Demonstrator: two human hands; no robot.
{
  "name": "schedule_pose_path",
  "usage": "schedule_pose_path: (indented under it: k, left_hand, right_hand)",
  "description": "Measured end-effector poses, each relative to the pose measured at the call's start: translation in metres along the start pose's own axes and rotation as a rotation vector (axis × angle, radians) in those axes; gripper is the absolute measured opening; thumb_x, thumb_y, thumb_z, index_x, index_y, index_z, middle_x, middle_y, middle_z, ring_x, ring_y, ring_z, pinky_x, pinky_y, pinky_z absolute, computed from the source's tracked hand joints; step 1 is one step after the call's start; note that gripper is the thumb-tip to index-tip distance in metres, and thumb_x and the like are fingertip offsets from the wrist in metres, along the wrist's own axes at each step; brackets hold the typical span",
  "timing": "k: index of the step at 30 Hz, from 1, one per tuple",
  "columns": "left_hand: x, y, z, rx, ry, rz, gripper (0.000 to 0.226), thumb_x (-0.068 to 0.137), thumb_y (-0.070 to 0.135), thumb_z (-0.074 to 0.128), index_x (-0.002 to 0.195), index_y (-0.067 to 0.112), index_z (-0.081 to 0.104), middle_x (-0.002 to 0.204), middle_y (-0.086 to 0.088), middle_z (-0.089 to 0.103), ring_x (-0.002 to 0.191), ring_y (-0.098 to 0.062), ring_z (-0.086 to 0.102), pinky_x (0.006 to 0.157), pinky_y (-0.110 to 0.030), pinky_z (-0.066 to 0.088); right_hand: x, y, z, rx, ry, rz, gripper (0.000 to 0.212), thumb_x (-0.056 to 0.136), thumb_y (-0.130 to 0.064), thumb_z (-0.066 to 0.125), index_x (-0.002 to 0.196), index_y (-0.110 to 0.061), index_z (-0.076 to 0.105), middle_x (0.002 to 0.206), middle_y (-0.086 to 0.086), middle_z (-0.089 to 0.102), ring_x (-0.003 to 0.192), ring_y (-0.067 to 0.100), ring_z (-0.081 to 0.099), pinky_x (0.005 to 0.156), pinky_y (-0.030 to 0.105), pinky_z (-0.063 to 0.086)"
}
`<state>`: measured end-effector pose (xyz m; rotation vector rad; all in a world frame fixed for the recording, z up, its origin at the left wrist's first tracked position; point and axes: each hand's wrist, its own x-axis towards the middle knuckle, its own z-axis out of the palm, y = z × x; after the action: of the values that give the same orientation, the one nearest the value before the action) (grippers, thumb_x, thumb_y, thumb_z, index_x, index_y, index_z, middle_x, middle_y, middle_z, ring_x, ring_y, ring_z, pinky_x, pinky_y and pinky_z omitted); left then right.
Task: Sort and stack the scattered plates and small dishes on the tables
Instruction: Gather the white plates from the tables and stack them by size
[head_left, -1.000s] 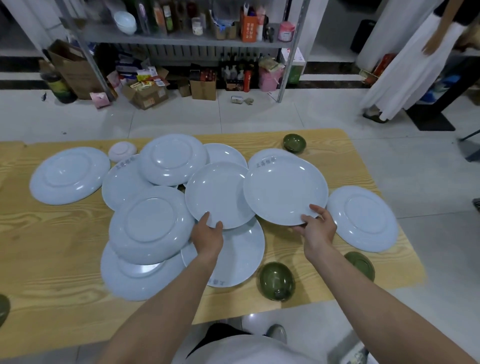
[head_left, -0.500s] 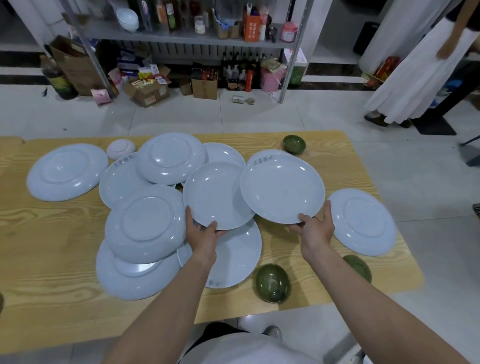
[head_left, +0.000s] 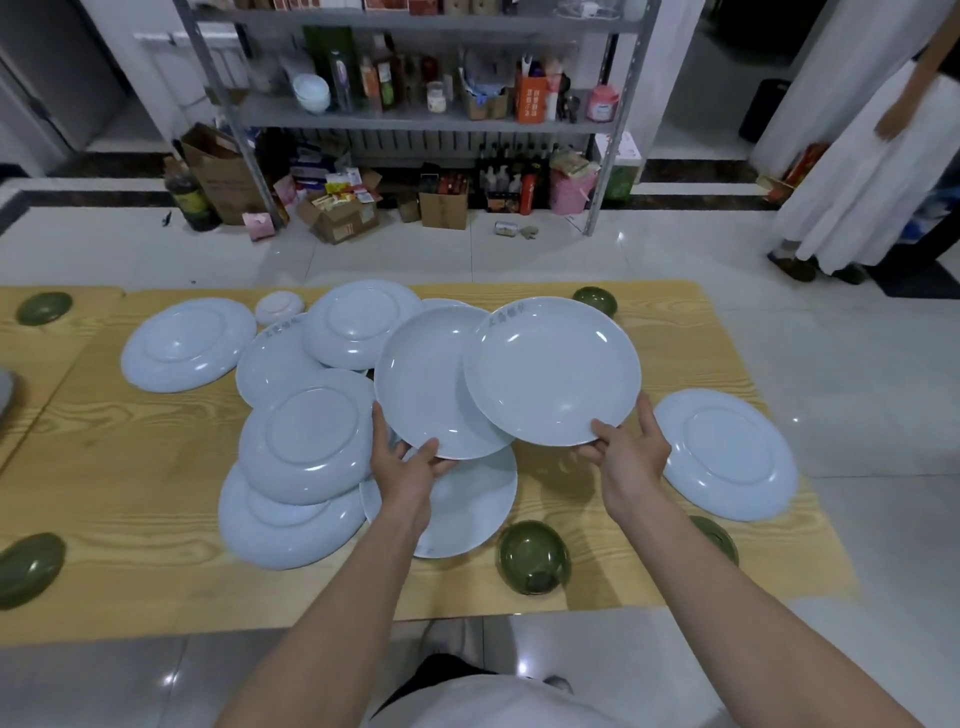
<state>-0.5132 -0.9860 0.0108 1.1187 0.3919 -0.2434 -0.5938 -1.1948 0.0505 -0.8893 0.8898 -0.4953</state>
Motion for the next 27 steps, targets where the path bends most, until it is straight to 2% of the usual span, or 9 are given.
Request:
schedule_pose_path:
  k: [4, 8, 13, 15, 17, 20, 24, 27]
  left_hand:
    - [-0.027, 0.004, -0.001, -0.009, 0.023, 0.032, 0.098, 0.085, -0.019, 0.059, 0.151, 0.047, 0.025, 0.145, -0.008, 0.046, 0.117, -0.031, 0.061, 0.070, -0.041, 0.061]
    - [-0.054, 0.007, -0.007, -0.020, 0.055, 0.064, 0.098, 0.086, -0.017, 0.060, 0.151, 0.046, 0.023, 0.144, -0.008, 0.048, 0.116, -0.031, 0.062, 0.074, -0.042, 0.061]
    - [-0.082, 0.009, -0.021, -0.049, 0.127, 0.111, 0.099, 0.085, -0.017, 0.061, 0.152, 0.046, 0.022, 0.141, -0.008, 0.050, 0.114, -0.031, 0.064, 0.070, -0.039, 0.061]
    - [-0.091, 0.012, -0.031, -0.062, 0.161, 0.122, 0.099, 0.085, -0.017, 0.061, 0.152, 0.046, 0.022, 0.138, -0.008, 0.053, 0.110, -0.028, 0.066, 0.069, -0.038, 0.061]
    - [-0.099, 0.015, -0.044, -0.071, 0.177, 0.132, 0.099, 0.086, -0.017, 0.060, 0.152, 0.046, 0.021, 0.135, -0.008, 0.056, 0.107, -0.025, 0.068, 0.069, -0.038, 0.061]
    - [-0.110, 0.024, -0.069, -0.091, 0.204, 0.150, 0.099, 0.086, -0.017, 0.060, 0.152, 0.046, 0.021, 0.132, -0.008, 0.057, 0.108, -0.028, 0.067, 0.067, -0.035, 0.060]
    - [-0.119, 0.039, -0.113, -0.101, 0.253, 0.169, 0.100, 0.085, -0.016, 0.061, 0.152, 0.047, 0.021, 0.127, -0.006, 0.060, 0.101, -0.024, 0.071, 0.067, -0.035, 0.061]
    - [-0.129, 0.053, -0.154, -0.127, 0.285, 0.183, 0.102, 0.084, -0.019, 0.060, 0.152, 0.046, 0.022, 0.119, 0.001, 0.060, 0.103, -0.020, 0.069, 0.069, -0.040, 0.061]
  right_hand:
    - [-0.014, -0.005, -0.005, 0.009, -0.060, -0.004, 0.085, 0.081, 0.015, 0.063, 0.151, -0.026, 0.037, 0.115, -0.001, 0.068, 0.096, 0.036, 0.071, 0.060, 0.033, 0.060]
    - [-0.026, -0.005, -0.010, 0.023, -0.122, 0.028, 0.085, 0.081, 0.016, 0.063, 0.151, -0.026, 0.038, 0.121, 0.003, 0.067, 0.095, 0.032, 0.072, 0.059, 0.031, 0.059]
    - [-0.045, -0.001, -0.017, 0.005, -0.226, 0.064, 0.086, 0.081, 0.015, 0.063, 0.152, -0.027, 0.036, 0.090, -0.013, 0.076, 0.090, 0.027, 0.074, 0.064, 0.036, 0.061]
    - [-0.056, 0.001, -0.016, 0.007, -0.253, 0.067, 0.086, 0.081, 0.016, 0.063, 0.151, -0.025, 0.037, 0.096, -0.011, 0.076, 0.089, 0.027, 0.074, 0.065, 0.037, 0.061]
    - [-0.068, 0.004, -0.012, 0.007, -0.284, 0.070, 0.085, 0.082, 0.017, 0.062, 0.151, -0.025, 0.037, 0.111, -0.004, 0.072, 0.089, 0.027, 0.074, 0.065, 0.039, 0.061]
    - [-0.091, 0.010, 0.001, -0.009, -0.312, 0.076, 0.084, 0.083, 0.017, 0.061, 0.151, -0.026, 0.037, 0.124, 0.004, 0.064, 0.089, 0.028, 0.074, 0.065, 0.040, 0.061]
    - [-0.127, 0.028, 0.022, -0.020, -0.345, 0.077, 0.085, 0.082, 0.018, 0.060, 0.151, -0.027, 0.038, 0.124, 0.008, 0.064, 0.091, 0.031, 0.073, 0.064, 0.039, 0.062]
    - [-0.166, 0.048, 0.042, -0.024, -0.373, 0.082, 0.083, 0.083, 0.020, 0.058, 0.151, -0.024, 0.038, 0.113, -0.003, 0.067, 0.095, 0.031, 0.073, 0.067, 0.042, 0.062]
